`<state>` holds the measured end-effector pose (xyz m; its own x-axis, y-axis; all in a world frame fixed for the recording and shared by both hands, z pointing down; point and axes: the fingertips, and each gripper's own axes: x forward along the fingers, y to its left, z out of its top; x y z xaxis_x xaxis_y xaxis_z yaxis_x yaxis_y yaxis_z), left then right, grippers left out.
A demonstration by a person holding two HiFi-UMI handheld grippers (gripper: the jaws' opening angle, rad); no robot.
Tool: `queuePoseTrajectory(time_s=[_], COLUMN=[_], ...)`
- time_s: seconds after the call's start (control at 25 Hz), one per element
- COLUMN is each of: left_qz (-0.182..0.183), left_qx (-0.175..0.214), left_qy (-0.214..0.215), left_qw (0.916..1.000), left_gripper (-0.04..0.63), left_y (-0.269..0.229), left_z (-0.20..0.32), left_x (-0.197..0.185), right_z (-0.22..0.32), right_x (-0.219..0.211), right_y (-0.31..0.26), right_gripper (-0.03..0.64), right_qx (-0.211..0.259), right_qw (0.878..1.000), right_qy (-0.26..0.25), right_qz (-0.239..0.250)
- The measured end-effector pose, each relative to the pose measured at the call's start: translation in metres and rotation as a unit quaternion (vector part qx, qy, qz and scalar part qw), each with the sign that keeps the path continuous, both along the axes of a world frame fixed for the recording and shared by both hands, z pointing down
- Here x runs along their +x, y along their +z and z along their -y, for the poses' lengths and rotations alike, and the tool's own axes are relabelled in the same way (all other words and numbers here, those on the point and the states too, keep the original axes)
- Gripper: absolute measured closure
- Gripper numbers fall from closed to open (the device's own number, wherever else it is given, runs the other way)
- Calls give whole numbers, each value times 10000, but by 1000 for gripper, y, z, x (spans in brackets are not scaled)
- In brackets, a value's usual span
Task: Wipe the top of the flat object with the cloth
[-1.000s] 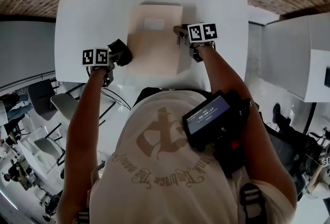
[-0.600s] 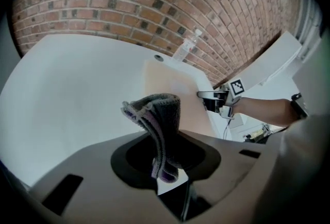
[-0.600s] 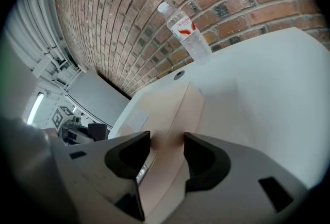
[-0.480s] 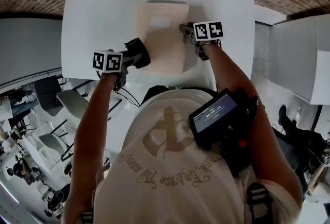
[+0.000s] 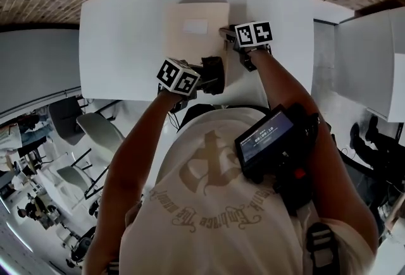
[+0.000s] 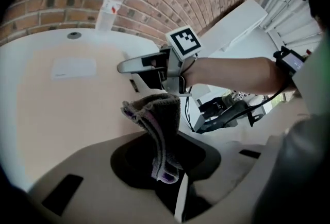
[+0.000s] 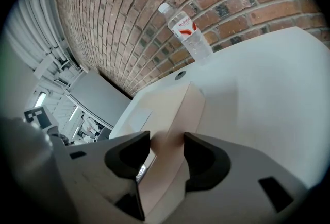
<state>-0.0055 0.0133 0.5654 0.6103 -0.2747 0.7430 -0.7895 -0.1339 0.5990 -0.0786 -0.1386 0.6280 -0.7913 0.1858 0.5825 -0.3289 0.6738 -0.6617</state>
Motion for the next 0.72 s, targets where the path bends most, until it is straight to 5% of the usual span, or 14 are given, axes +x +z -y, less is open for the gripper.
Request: queuePoseTrajectory(time_s=[0.24,0.72], left_qz=[317,931], left_qx=[-299,-709], left_qy=[286,-359], left_qw=[9986,9925], left_gripper=[489,488], left_y=[22,25], left_z=[-5,-43], left_x=[21,-33], right_z=[0,-2], right_x=[1,2], right_y=[0,0], right_gripper=[402,402], right_qx=[9,19], right_qw=[10000,9998], right_qy=[-40,-187], right_qz=[23,101])
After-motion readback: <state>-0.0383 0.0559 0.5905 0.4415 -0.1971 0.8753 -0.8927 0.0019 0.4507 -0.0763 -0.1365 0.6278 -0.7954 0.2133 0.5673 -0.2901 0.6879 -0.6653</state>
